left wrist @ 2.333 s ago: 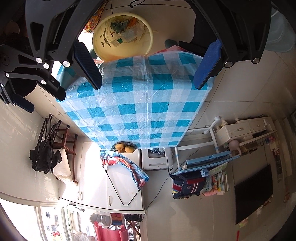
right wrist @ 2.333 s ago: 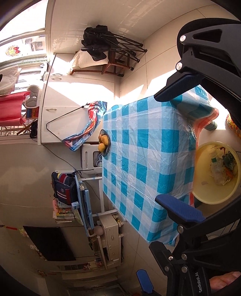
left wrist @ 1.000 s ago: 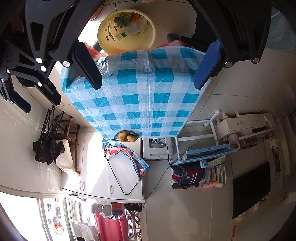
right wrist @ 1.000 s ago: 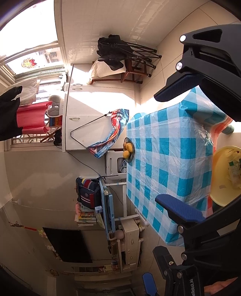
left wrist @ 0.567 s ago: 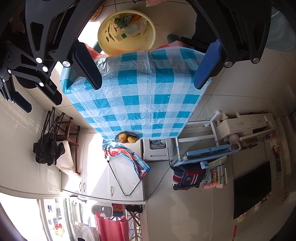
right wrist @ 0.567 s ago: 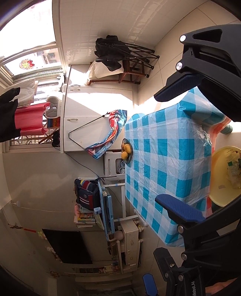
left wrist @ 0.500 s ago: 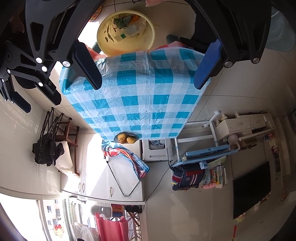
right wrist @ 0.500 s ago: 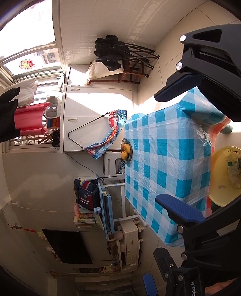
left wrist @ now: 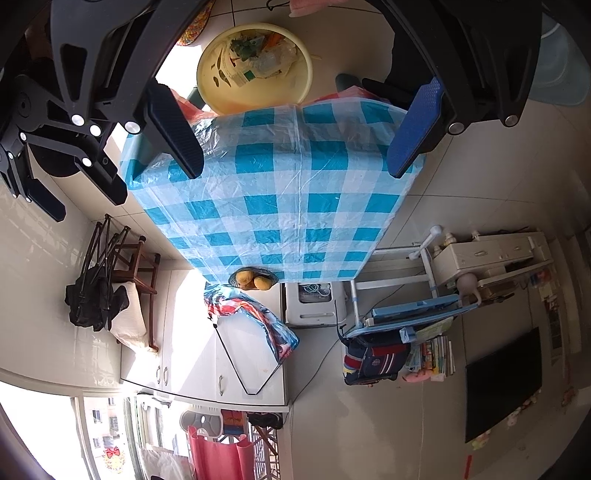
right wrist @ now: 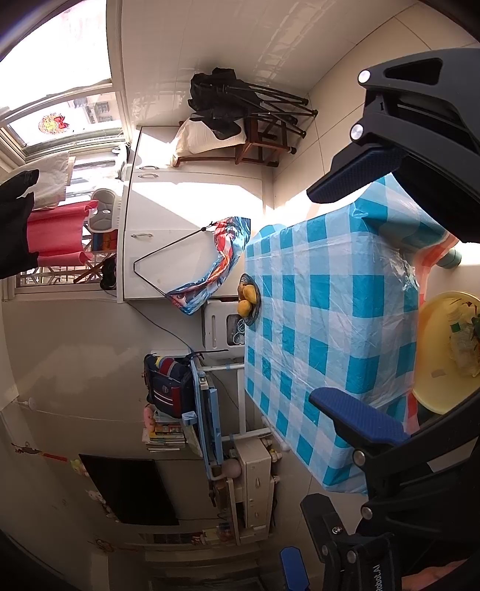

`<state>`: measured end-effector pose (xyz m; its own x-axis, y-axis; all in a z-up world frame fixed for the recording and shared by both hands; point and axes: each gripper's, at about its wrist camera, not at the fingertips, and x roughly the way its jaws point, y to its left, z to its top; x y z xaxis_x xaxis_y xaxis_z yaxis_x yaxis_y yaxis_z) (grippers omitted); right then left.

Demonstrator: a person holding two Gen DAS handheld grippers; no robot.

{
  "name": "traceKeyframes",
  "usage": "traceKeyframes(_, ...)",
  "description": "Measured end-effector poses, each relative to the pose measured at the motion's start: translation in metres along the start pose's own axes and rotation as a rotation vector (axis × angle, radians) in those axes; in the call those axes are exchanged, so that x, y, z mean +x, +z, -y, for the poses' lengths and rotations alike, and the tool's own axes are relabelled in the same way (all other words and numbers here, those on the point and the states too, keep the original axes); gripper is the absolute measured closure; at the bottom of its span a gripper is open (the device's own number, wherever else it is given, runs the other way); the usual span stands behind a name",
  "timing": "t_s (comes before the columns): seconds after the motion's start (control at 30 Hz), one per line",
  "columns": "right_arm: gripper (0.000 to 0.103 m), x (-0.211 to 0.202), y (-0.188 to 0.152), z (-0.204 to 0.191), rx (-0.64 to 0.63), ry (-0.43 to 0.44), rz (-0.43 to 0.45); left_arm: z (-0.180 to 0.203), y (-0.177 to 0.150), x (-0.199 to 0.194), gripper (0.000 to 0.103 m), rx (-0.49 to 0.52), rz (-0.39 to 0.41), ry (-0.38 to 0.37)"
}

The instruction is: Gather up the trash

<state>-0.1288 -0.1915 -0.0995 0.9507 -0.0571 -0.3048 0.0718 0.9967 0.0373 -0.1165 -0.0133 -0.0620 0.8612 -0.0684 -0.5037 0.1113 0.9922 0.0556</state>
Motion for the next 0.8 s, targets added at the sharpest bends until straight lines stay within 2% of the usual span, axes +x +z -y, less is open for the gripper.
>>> traceKeyframes(0.17,0.007,-0.0002,-0.0002,-0.0004,-0.001,0.000,-0.001,-0.0002,-0.0003,0.0001,0.007,0.000,-0.001,0.002)
traceKeyframes(0.37,0.007,0.0019,-0.0048,-0.0006,-0.006,0.004,-0.007,0.0004,-0.0006,-0.0002,0.007,0.014,0.003,0.039)
traceKeyframes(0.8,0.007,0.0030,-0.0064,-0.0003,-0.007,0.008,-0.012,-0.0026,-0.0022,0.0042,0.007,0.010,-0.020,0.029)
